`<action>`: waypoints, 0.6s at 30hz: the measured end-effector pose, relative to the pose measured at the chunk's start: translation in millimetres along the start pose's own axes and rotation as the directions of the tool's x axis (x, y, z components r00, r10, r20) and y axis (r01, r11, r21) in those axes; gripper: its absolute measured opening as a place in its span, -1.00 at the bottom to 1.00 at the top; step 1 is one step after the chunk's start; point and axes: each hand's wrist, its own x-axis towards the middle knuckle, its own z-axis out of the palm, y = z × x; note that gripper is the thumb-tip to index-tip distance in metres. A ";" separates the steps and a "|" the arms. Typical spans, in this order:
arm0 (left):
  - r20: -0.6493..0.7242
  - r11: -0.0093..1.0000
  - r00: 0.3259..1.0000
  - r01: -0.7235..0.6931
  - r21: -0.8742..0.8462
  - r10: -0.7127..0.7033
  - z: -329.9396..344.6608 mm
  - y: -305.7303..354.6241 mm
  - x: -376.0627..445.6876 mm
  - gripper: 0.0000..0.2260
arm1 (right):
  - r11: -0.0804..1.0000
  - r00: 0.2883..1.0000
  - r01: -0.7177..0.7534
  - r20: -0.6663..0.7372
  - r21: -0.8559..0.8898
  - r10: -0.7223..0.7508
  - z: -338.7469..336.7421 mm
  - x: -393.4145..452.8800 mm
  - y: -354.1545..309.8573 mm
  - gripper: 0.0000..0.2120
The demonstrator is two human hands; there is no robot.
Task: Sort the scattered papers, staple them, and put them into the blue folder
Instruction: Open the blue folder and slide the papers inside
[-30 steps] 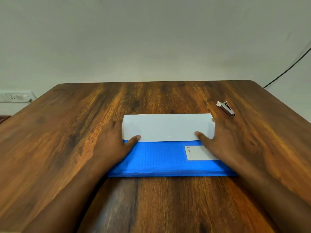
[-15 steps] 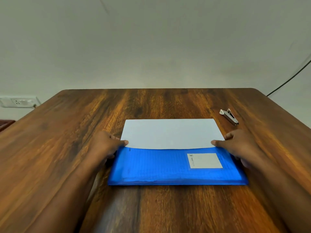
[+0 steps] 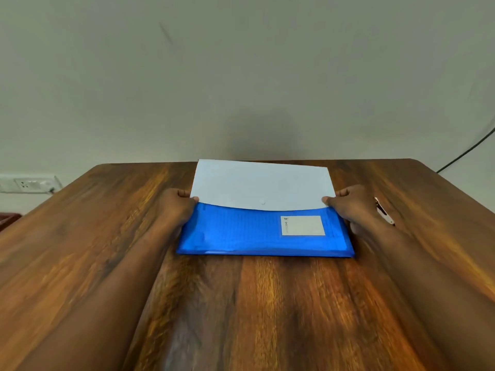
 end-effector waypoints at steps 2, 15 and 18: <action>-0.019 1.000 1.000 -0.010 -0.014 0.009 8.6 -0.3 21.8 -0.88 | 1.000 1.000 -0.008 -0.019 0.011 0.008 13.3 23.7 -3.7 -0.82; -0.054 0.932 0.998 -0.020 0.362 0.042 39.3 -25.7 84.9 -0.76 | 0.992 0.980 0.037 -0.190 -0.119 -0.059 49.7 92.6 15.6 -0.87; -0.055 0.877 0.993 -0.064 0.477 0.103 37.2 -28.4 85.4 -0.80 | 0.977 0.972 0.046 -0.218 -0.207 -0.092 52.4 91.9 16.1 -0.88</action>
